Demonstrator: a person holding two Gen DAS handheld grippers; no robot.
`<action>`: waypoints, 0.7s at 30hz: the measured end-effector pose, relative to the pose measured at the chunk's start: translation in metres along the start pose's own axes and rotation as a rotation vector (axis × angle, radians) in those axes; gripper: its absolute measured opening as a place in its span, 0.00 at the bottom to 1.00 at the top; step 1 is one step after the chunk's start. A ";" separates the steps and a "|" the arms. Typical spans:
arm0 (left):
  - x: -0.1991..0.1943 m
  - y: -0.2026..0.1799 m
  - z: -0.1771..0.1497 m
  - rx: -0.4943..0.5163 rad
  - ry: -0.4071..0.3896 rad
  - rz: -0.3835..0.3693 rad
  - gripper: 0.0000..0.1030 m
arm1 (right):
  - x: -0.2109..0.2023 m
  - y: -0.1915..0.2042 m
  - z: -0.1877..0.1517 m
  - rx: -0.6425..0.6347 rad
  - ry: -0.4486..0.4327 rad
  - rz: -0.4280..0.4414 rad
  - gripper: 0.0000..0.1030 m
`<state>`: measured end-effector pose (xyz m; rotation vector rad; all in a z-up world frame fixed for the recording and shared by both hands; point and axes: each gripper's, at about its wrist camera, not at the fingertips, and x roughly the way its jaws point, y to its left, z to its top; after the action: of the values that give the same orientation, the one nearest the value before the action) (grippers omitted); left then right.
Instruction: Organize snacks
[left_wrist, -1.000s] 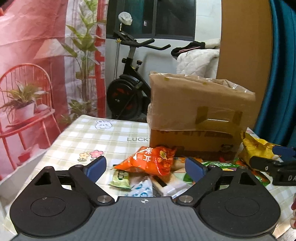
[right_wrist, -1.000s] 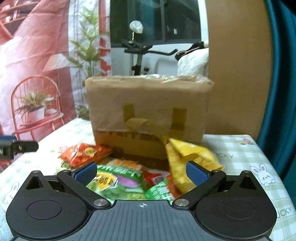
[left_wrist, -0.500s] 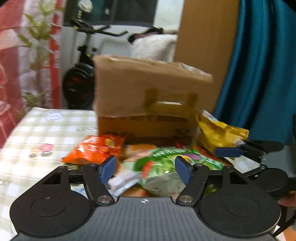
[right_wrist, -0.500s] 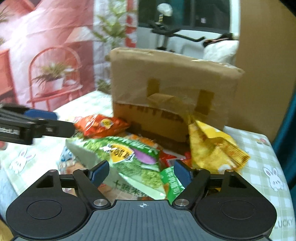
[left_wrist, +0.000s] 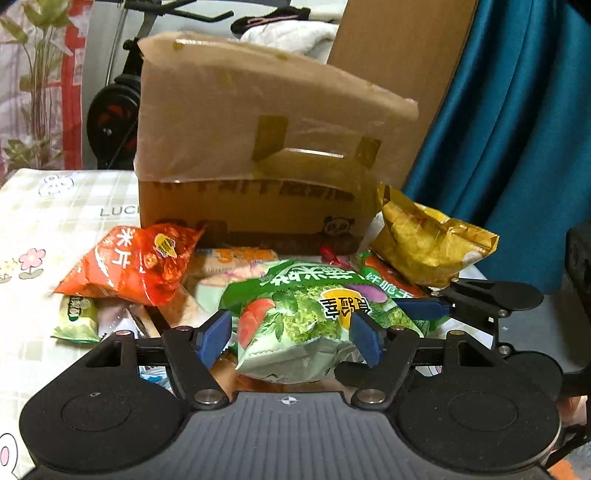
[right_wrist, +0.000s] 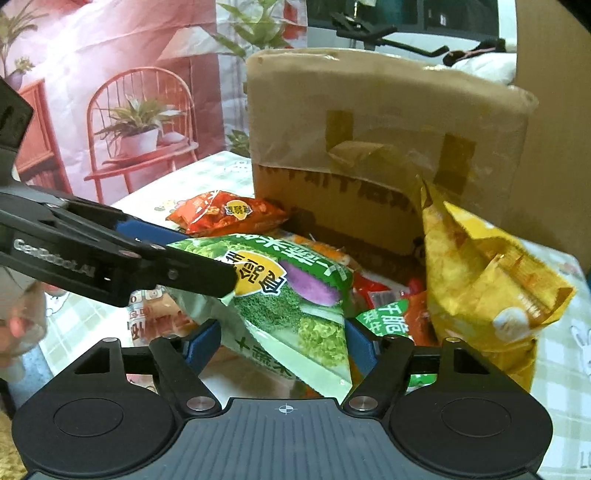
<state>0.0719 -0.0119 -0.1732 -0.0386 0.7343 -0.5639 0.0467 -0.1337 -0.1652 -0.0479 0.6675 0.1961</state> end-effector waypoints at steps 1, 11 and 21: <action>0.002 0.000 -0.001 0.001 0.008 -0.001 0.71 | 0.001 -0.001 0.000 -0.001 0.002 0.007 0.64; -0.006 -0.004 0.006 0.006 0.012 -0.046 0.53 | -0.009 -0.006 0.003 0.017 -0.025 0.038 0.40; -0.064 -0.028 0.044 0.080 -0.182 -0.030 0.53 | -0.067 0.004 0.045 -0.071 -0.194 0.007 0.40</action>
<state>0.0489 -0.0109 -0.0942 -0.0266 0.5343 -0.6098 0.0222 -0.1356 -0.0884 -0.0938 0.4670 0.2284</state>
